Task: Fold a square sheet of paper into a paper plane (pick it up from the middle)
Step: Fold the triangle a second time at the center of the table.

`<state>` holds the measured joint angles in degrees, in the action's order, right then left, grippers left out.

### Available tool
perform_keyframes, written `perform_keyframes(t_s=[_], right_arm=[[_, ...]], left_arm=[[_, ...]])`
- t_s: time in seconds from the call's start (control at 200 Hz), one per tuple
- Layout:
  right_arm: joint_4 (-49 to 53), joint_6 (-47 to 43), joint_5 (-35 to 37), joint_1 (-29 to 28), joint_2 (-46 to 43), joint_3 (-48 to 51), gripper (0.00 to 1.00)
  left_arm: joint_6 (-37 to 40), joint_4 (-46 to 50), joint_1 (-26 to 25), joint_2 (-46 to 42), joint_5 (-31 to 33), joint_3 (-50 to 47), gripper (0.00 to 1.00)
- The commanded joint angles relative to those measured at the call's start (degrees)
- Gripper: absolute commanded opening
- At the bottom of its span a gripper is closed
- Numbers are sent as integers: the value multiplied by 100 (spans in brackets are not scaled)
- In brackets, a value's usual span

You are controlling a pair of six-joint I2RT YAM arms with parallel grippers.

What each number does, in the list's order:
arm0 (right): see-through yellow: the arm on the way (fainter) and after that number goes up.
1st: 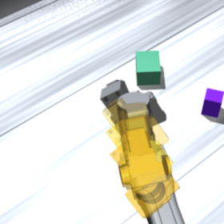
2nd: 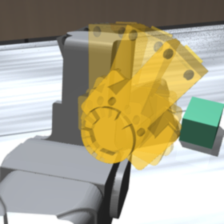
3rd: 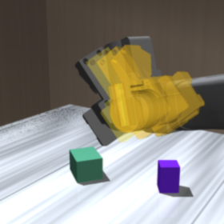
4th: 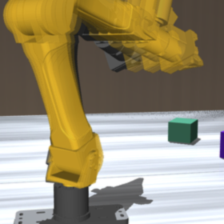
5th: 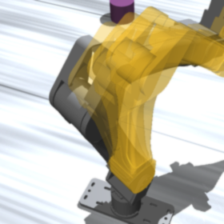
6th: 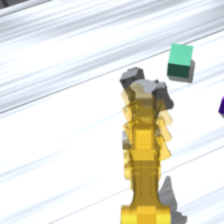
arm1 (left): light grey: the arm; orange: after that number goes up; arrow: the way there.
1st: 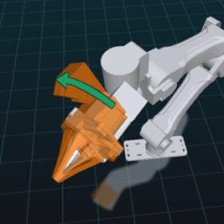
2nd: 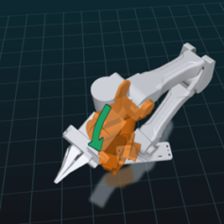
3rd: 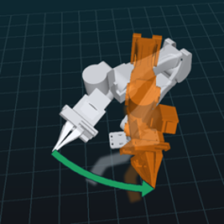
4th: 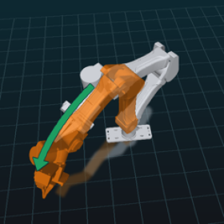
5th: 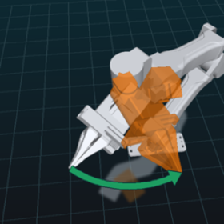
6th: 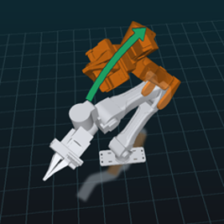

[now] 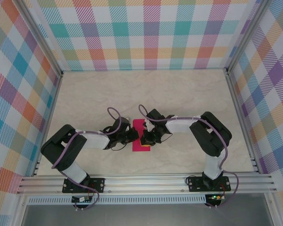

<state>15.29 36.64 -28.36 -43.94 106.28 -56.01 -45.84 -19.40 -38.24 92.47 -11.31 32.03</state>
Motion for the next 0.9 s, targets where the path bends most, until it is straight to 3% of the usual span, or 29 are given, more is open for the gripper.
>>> perform_keyframes(t_s=[0.0,0.34,0.59,0.895], right_arm=[[441,-1,50,-18,-243,494,12],[351,26,-21,43,-990,1551,14],[390,64,-75,66,-1521,960,13],[303,168,72,64,-266,-58,10]], left_arm=[[-65,395,-8,48,523,-210,0],[-100,394,-10,166,483,-216,0],[-63,419,-8,136,375,-143,0],[-8,433,-26,100,206,-35,0]])
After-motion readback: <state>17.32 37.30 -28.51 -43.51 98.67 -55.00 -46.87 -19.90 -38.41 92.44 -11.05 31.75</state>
